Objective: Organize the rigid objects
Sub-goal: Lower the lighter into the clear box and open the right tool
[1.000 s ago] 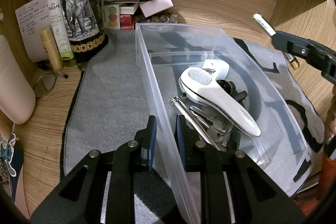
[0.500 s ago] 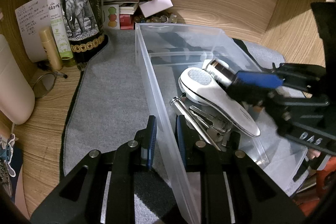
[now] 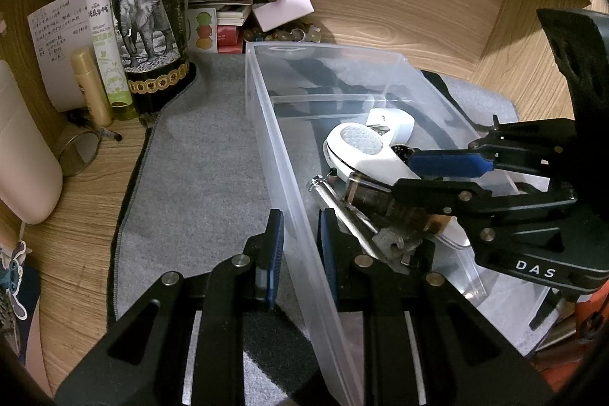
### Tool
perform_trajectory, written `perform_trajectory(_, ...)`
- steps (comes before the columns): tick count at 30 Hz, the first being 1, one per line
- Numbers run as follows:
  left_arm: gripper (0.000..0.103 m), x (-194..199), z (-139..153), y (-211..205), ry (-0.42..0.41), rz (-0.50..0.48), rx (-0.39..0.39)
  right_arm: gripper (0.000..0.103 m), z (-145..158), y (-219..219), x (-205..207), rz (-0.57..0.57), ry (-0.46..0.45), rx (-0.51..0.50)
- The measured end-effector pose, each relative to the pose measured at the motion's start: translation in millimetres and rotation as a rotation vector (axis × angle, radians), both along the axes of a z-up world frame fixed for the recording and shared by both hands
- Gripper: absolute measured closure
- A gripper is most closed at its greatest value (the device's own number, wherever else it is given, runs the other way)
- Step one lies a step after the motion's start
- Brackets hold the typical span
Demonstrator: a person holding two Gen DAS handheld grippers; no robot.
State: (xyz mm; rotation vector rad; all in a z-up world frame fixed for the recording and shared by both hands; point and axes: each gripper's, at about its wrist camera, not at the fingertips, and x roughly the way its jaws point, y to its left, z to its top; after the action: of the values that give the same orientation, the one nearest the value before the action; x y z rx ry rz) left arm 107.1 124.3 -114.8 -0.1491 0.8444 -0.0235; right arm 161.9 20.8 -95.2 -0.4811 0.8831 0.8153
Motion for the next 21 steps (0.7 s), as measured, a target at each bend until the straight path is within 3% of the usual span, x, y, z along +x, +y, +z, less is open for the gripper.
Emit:
perform_trajectory(4, 0.085, 0, 1, 0, -0.003, 0.001, 0.001, 0.075, 1, -1, 0, -0.006, 0.007, 0.008)
perform_trajectory(17, 0.085, -13, 22, -4, -0.045, 0.029, 0.044, 0.037, 37, -36, -19, -0.075, -0.085, 0.158)
perform_trajectory(19, 0.081, -18, 29, -5, -0.057, 0.037, 0.050, 0.032, 45, -44, -24, -0.091, -0.106, 0.185)
perform_trajectory(21, 0.068, -24, 38, -6, -0.085, 0.047, 0.056, 0.026, 53, -54, -29, -0.113, -0.131, 0.215)
